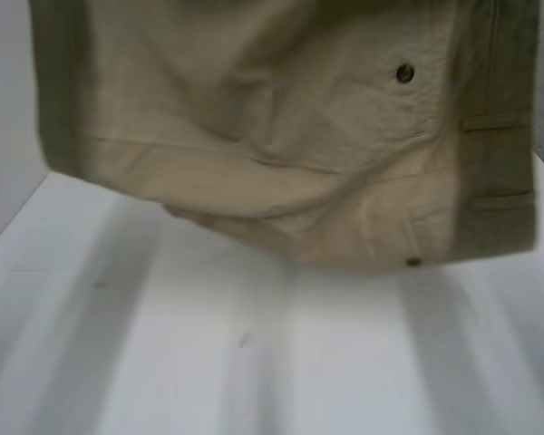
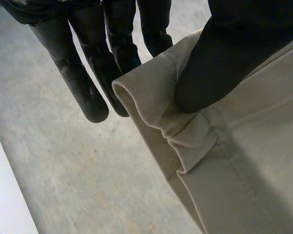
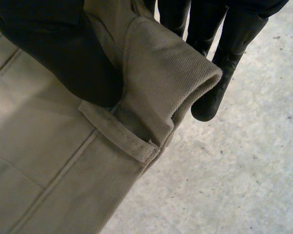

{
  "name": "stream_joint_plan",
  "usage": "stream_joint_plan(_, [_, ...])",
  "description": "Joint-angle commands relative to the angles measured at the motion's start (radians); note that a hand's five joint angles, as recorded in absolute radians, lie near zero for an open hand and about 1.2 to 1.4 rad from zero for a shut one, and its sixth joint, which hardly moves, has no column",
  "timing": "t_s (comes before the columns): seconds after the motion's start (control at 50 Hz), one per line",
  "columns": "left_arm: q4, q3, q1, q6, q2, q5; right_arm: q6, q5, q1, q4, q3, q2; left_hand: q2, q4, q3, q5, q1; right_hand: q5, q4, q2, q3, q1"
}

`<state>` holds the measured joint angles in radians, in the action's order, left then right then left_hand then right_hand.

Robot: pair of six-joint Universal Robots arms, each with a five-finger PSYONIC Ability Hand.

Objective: Fold the shorts.

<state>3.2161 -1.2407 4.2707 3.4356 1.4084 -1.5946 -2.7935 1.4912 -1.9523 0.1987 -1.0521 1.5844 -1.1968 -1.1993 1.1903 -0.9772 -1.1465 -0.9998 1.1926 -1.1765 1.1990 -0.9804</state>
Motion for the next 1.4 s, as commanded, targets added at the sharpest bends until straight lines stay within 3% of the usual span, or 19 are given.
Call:
stream_joint_plan(0.02, [-0.025,0.032,0.003,-0.004,0.084,0.021,0.048,0.001,0.0,0.051,0.021,-0.085,-0.199,-0.197,0.206,-0.245,-0.25,-0.222,0.204,-0.22,0.197,-0.416])
stream_joint_plan(0.2, [-0.032,0.027,0.003,0.005,0.421,0.016,0.048,-0.005,-0.01,0.013,-0.072,-0.305,-0.199,-0.197,0.206,-0.245,-0.25,-0.222,0.204,-0.22,0.197,-0.416])
stream_joint_plan(0.38, [-0.016,0.295,0.054,0.007,0.748,0.018,0.051,0.055,-0.026,-0.327,-0.013,-0.535,-0.199,-0.197,0.206,-0.245,-0.25,-0.222,0.204,-0.22,0.197,-0.416])
stream_joint_plan(0.48, [0.053,0.499,0.055,0.005,0.753,0.015,0.055,0.129,-0.028,-0.499,0.104,-0.561,-0.199,-0.197,0.206,-0.245,-0.25,-0.222,0.204,-0.22,0.197,-0.416])
stream_joint_plan(0.62, [0.129,0.672,0.047,0.001,0.687,0.004,0.058,0.141,-0.031,-0.578,0.289,-0.538,-0.199,-0.197,0.206,-0.245,-0.25,-0.222,0.204,-0.22,0.197,-0.416])
stream_joint_plan(0.74, [0.131,0.569,0.047,-0.012,0.656,0.007,0.06,0.132,-0.03,-0.575,0.301,-0.529,-0.199,-0.197,0.206,-0.245,-0.25,-0.222,0.204,-0.22,0.197,-0.416])
stream_joint_plan(0.9, [0.165,0.25,0.055,-0.039,0.673,0.01,0.06,0.052,-0.028,-0.516,0.106,-0.543,-0.199,-0.197,0.206,-0.245,-0.25,-0.222,0.204,-0.22,0.197,-0.416])
stream_joint_plan(1.0, [0.169,0.065,0.06,-0.047,0.773,0.012,0.081,0.018,-0.028,-0.417,-0.067,-0.63,-0.199,-0.197,0.206,-0.245,-0.25,-0.222,0.204,-0.22,0.197,-0.416])
stream_joint_plan(1.16, [0.12,-0.074,0.047,-0.036,0.868,0.012,0.216,0.027,-0.03,-0.305,-0.184,-0.731,-0.199,-0.197,0.206,-0.245,-0.25,-0.222,0.204,-0.22,0.197,-0.416])
stream_joint_plan(1.24, [0.052,-0.127,0.041,-0.032,0.833,0.016,0.203,0.027,-0.022,-0.288,-0.235,-0.69,-0.199,-0.197,0.206,-0.245,-0.25,-0.222,0.204,-0.22,0.197,-0.416])
stream_joint_plan(1.4, [-0.097,-0.267,0.034,-0.026,0.612,0.019,0.157,0.018,-0.01,-0.214,-0.361,-0.518,-0.199,-0.197,0.206,-0.245,-0.25,-0.222,0.204,-0.22,0.197,-0.416])
